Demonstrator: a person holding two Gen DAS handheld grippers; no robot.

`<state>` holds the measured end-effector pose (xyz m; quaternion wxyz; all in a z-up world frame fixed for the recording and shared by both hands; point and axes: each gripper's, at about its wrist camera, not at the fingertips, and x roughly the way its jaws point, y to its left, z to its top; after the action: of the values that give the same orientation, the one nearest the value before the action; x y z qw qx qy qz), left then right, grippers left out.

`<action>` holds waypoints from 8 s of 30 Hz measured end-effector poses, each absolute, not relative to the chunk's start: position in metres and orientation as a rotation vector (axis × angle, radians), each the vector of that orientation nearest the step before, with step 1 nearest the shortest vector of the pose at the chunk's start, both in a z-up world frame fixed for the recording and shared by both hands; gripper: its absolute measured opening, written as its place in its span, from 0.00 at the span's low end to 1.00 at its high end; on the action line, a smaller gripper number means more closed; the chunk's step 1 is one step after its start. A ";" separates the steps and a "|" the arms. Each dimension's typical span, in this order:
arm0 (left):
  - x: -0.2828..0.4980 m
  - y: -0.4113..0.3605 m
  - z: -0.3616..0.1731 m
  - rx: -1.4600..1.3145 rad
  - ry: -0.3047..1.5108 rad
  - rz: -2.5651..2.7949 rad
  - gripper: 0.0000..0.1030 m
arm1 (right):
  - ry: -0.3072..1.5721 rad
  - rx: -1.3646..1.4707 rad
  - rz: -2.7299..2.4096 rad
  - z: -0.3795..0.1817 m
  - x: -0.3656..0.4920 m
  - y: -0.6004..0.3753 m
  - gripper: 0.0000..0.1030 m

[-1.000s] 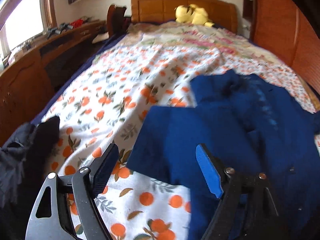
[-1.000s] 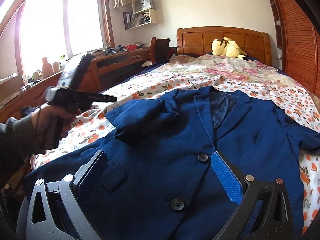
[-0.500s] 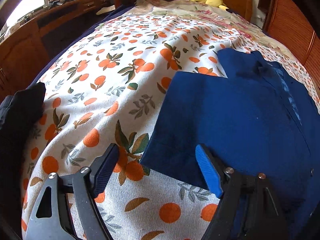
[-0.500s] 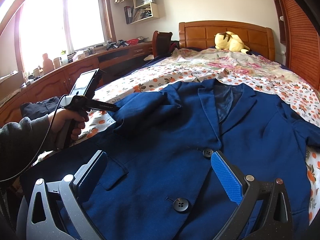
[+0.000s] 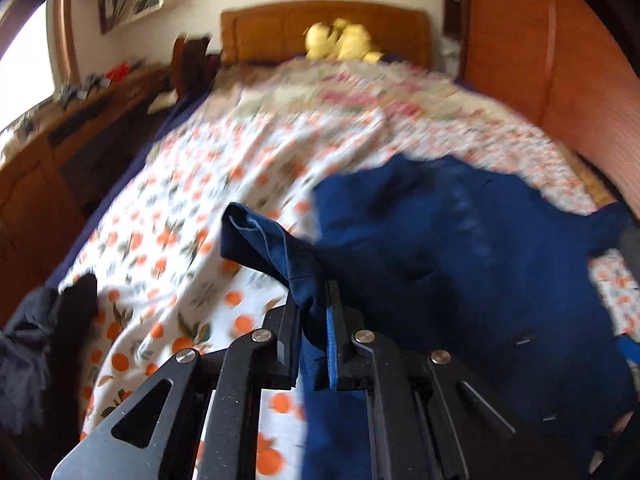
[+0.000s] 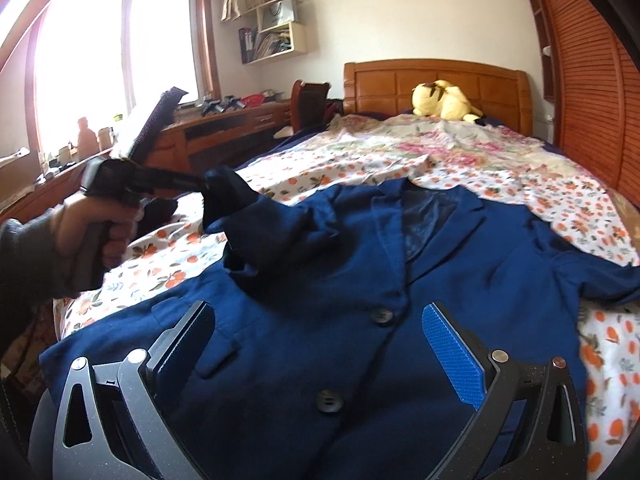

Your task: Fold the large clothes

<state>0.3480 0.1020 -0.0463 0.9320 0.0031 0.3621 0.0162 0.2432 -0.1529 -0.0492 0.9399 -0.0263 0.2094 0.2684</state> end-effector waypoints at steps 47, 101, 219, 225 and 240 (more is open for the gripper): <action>0.141 0.010 -0.062 -0.014 0.660 -0.174 0.36 | 0.435 -0.022 0.382 -0.014 0.182 -0.192 1.00; 0.202 0.031 -0.084 -0.022 0.630 -0.219 0.75 | 0.494 -0.122 0.408 -0.036 0.100 -0.262 0.02; 0.228 0.006 -0.122 0.021 0.562 -0.154 0.75 | 0.689 -0.070 -0.059 -0.050 0.364 -0.365 0.62; 0.228 0.006 -0.122 0.022 0.563 -0.155 0.75 | 0.813 0.001 -0.095 -0.077 0.405 -0.380 0.62; 0.228 0.005 -0.123 0.018 0.561 -0.156 0.75 | 0.829 0.014 -0.046 -0.096 0.431 -0.379 0.05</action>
<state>0.2281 0.0051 -0.1229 0.9578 0.0089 0.2767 -0.0770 0.4305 -0.3786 -0.0964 0.9150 0.0070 0.4027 -0.0224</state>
